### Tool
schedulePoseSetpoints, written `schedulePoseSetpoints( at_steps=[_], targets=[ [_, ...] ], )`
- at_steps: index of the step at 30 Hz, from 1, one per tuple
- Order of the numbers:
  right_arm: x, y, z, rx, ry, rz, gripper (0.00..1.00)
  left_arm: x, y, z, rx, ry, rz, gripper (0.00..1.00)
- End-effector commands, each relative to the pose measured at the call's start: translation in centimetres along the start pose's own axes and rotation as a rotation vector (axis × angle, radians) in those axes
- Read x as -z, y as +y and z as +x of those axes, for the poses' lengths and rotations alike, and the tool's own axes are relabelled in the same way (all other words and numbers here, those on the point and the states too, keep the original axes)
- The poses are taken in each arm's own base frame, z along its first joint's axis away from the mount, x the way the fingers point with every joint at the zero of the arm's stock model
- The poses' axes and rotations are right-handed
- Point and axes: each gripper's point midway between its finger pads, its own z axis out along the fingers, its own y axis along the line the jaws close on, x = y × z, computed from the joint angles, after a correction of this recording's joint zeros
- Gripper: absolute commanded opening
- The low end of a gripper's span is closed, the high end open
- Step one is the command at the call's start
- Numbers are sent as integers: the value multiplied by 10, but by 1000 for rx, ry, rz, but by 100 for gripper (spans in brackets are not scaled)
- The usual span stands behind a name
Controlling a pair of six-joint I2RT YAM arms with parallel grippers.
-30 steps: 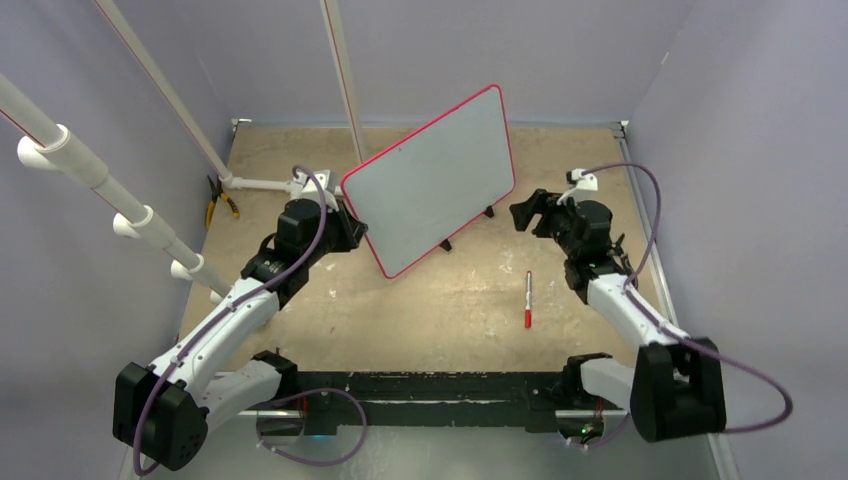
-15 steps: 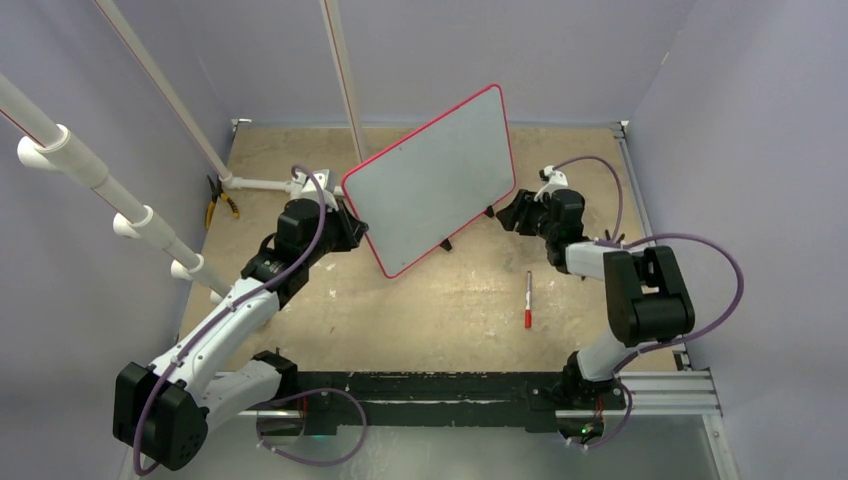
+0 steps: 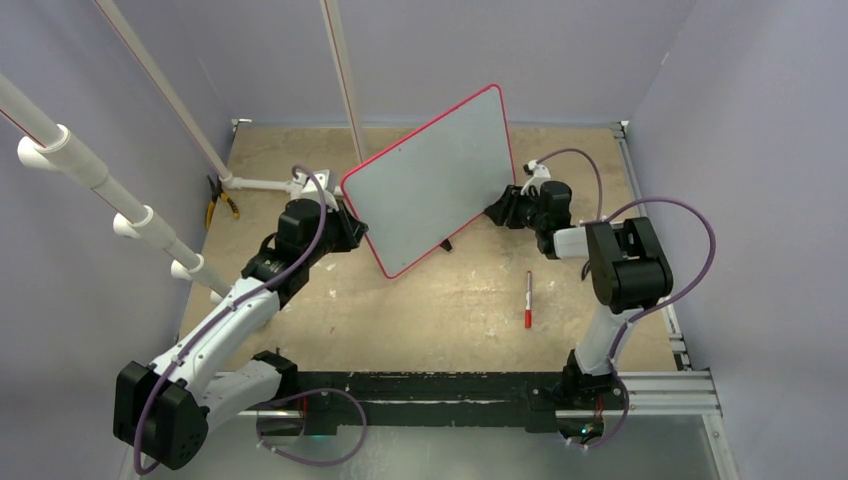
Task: Write a sentence on the whiteboard
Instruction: Adjust the whiteboard on the whiteboard stand.
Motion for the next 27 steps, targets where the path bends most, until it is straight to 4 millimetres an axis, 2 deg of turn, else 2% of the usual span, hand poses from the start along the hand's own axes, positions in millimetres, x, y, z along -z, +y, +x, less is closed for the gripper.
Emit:
schedulePoseSetpoints(
  at_steps=[1,15,16,27],
  targets=[
    [-9,22,-23,82,-45,-82,48,-2,-18,-23,6,-67,57,0],
    [-16,38,-5,121,12,-114,45,-11,-29,-34,13,-81,92,0],
    [-15,39,-4,125,15,-113,45,-12,-33,-40,15,-104,108,0],
    [-14,45,0,142,22,-119,42,-22,-41,-45,35,-119,142,0]
  ],
)
